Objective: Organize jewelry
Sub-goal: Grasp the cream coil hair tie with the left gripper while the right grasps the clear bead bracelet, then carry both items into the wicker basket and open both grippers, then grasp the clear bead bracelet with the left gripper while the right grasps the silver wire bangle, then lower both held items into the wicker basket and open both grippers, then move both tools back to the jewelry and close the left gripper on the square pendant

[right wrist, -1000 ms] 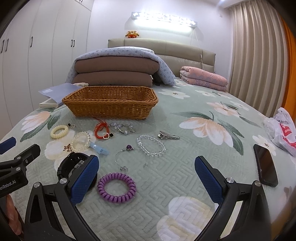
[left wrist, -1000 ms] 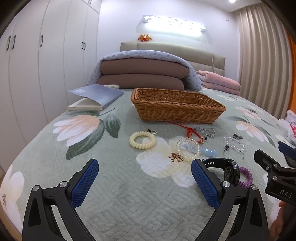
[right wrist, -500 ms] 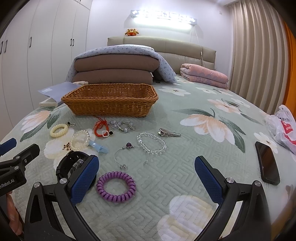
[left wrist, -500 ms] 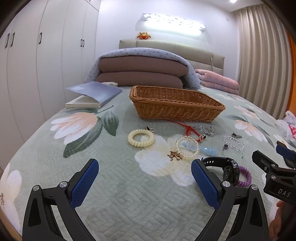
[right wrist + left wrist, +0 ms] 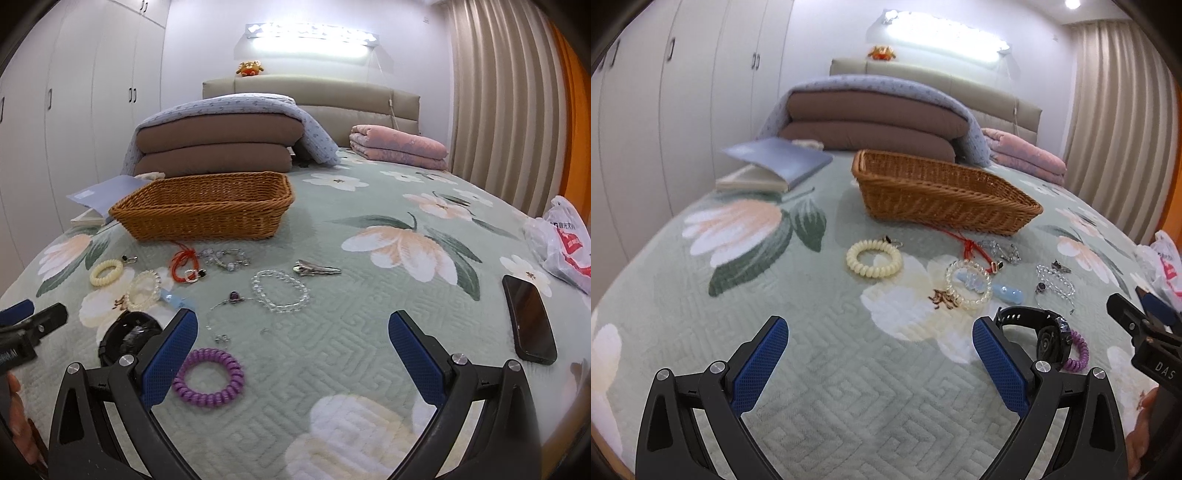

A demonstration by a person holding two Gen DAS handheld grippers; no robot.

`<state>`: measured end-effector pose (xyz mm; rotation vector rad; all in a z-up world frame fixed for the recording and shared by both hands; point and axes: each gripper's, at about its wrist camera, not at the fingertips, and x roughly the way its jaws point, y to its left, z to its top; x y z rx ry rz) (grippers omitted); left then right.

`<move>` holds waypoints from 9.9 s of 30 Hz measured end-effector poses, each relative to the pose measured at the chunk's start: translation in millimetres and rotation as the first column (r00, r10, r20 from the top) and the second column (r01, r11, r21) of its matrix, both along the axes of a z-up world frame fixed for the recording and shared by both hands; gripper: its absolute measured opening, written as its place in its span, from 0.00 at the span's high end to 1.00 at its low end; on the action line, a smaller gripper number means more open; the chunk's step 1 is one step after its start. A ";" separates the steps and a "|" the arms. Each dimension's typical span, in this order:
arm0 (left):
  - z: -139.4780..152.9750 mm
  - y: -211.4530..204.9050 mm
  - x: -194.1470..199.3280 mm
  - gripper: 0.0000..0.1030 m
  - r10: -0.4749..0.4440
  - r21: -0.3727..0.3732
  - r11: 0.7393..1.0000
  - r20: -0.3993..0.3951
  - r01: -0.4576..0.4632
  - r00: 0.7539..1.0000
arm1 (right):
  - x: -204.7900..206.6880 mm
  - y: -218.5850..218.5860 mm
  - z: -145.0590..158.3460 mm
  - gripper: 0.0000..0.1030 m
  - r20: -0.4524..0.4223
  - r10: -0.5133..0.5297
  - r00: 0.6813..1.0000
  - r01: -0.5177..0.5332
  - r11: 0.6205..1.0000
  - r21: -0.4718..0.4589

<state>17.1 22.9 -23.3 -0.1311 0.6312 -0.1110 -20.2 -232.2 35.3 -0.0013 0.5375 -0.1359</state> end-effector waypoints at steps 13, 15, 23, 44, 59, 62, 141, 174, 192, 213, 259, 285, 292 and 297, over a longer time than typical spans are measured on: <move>28.1 34.7 72.9 0.06 0.015 -0.084 0.996 -0.126 -0.026 0.992 | 19.6 -73.3 1.4 0.39 -0.064 -0.017 0.998 0.016 1.000 -0.013; 24.5 34.0 90.6 0.09 0.007 -0.113 0.993 -0.154 -0.025 0.988 | 35.1 -73.6 -1.0 0.49 -0.118 0.048 0.992 -0.043 0.998 0.041; -10.7 30.8 122.8 0.35 -0.017 -0.126 0.992 -0.241 -0.014 0.970 | 93.9 -43.0 -11.8 0.56 -0.225 0.125 0.966 -0.117 0.992 0.047; -17.4 -1.0 125.7 0.64 -0.001 0.075 0.997 -0.231 0.019 0.973 | 129.7 -8.2 -41.0 0.89 -0.327 0.192 0.925 -0.215 0.976 -0.034; 0.5 -14.4 100.8 0.89 -0.128 0.048 0.990 -0.112 0.134 0.985 | 107.6 -14.1 -8.7 0.89 -0.188 0.320 0.929 -0.306 0.947 0.099; 4.6 -16.7 97.9 0.89 -0.140 0.030 0.989 -0.098 0.143 0.985 | 104.3 -14.6 -0.4 0.89 -0.172 0.326 0.930 -0.311 0.944 0.112; 90.1 29.8 65.5 0.45 -0.203 -0.179 0.956 0.168 0.232 0.965 | 95.0 -1.9 66.7 0.68 0.041 0.355 0.934 -0.357 0.927 0.118; -16.9 -43.8 116.6 0.47 -0.331 -0.101 0.944 -0.230 0.315 0.915 | 107.0 11.2 -39.5 0.68 -0.319 0.390 0.864 -0.392 0.918 0.059; -17.3 -67.0 109.3 0.91 -0.344 0.015 0.935 -0.208 0.355 0.915 | 104.9 24.6 -38.0 0.88 -0.307 0.416 0.856 -0.433 0.901 0.016; 11.5 -41.3 97.5 0.91 -0.313 -0.063 0.949 -0.077 0.308 0.947 | 98.7 -1.9 4.8 0.88 -0.092 0.385 0.918 -0.371 0.918 0.138; 30.9 -44.5 242.5 0.90 -0.210 -0.109 0.973 -0.046 0.204 0.977 | 257.2 14.5 15.9 0.88 -0.059 0.358 0.932 -0.329 0.902 0.278; 45.9 -37.4 221.4 0.58 -0.169 -0.103 0.980 0.041 0.173 0.985 | 238.6 -5.4 34.4 0.69 0.042 0.174 0.984 -0.179 0.965 0.192; 76.2 -15.4 175.4 0.58 -0.146 -0.166 0.971 0.159 0.172 0.977 | 200.9 -12.3 58.2 0.69 0.089 0.167 0.982 -0.182 0.962 0.204; 91.0 11.1 136.8 0.58 -0.117 -0.213 0.964 0.205 0.161 0.972 | 168.6 -20.6 59.8 0.69 0.068 0.201 0.977 -0.211 0.952 0.221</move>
